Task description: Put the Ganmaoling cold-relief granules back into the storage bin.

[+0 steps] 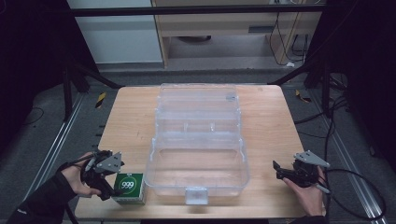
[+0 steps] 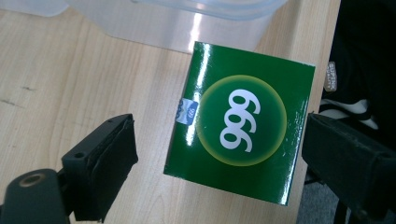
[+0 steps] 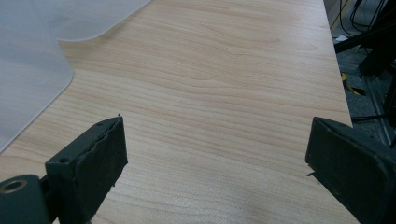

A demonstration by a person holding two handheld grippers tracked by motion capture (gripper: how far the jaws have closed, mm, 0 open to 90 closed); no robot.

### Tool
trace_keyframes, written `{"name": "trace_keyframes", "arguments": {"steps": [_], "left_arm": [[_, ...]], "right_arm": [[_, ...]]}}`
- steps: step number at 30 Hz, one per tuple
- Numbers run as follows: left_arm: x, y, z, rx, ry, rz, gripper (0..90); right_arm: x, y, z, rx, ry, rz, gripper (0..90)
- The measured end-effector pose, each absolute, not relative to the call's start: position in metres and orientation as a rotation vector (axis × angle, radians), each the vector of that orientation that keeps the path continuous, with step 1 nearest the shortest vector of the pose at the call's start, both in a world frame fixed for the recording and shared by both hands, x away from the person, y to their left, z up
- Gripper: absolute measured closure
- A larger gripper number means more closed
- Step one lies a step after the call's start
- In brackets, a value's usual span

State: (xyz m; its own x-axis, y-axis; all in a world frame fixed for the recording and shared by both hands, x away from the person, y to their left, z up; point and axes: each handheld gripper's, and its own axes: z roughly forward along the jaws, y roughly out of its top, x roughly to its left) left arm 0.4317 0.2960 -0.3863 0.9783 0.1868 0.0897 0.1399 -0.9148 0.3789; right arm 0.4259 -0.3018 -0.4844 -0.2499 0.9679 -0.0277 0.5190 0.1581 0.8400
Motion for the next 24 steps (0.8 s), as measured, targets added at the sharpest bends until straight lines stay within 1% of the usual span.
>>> {"name": "trace_keyframes", "arguments": {"steps": [24], "left_arm": [[0.433, 0.281, -0.411, 2.803, 0.156, 0.098, 7.3]], "right_arm": [[0.428, -0.3, -0.487, 1.406, 1.884, 0.96, 4.2]]}}
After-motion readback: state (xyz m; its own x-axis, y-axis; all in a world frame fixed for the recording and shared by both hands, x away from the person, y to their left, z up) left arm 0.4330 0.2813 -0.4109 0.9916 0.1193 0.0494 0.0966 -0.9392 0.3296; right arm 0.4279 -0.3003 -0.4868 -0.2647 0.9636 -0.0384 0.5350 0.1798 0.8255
